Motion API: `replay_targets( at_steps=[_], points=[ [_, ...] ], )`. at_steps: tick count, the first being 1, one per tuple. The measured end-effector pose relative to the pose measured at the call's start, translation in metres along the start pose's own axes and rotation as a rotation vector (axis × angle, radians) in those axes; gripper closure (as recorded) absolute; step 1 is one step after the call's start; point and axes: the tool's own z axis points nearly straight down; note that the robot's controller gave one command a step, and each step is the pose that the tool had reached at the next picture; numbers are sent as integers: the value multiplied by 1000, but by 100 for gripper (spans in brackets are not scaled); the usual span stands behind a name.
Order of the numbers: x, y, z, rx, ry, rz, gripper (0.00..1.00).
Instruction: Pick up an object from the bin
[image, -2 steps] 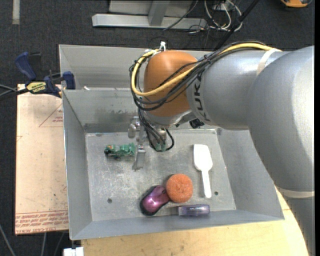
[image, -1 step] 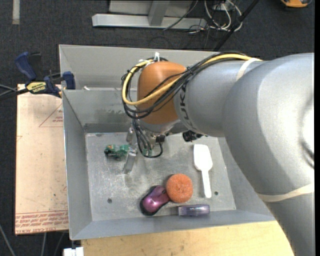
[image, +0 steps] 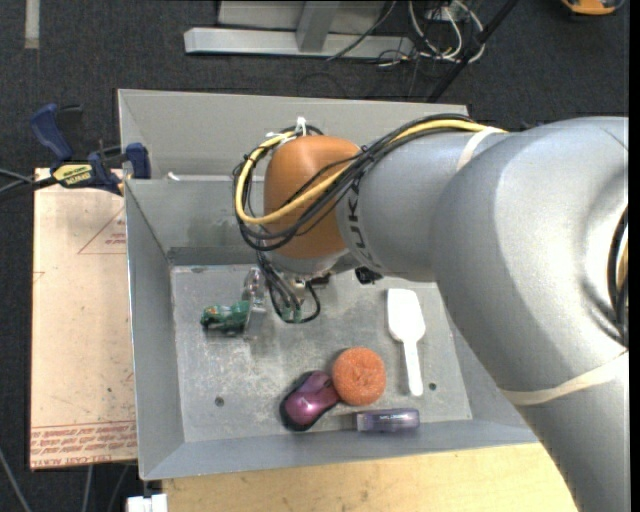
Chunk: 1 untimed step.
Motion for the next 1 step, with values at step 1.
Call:
replay_targets(
  at_steps=[1],
  points=[
    [0, 0, 0, 0, 0, 0, 100]
  ],
)
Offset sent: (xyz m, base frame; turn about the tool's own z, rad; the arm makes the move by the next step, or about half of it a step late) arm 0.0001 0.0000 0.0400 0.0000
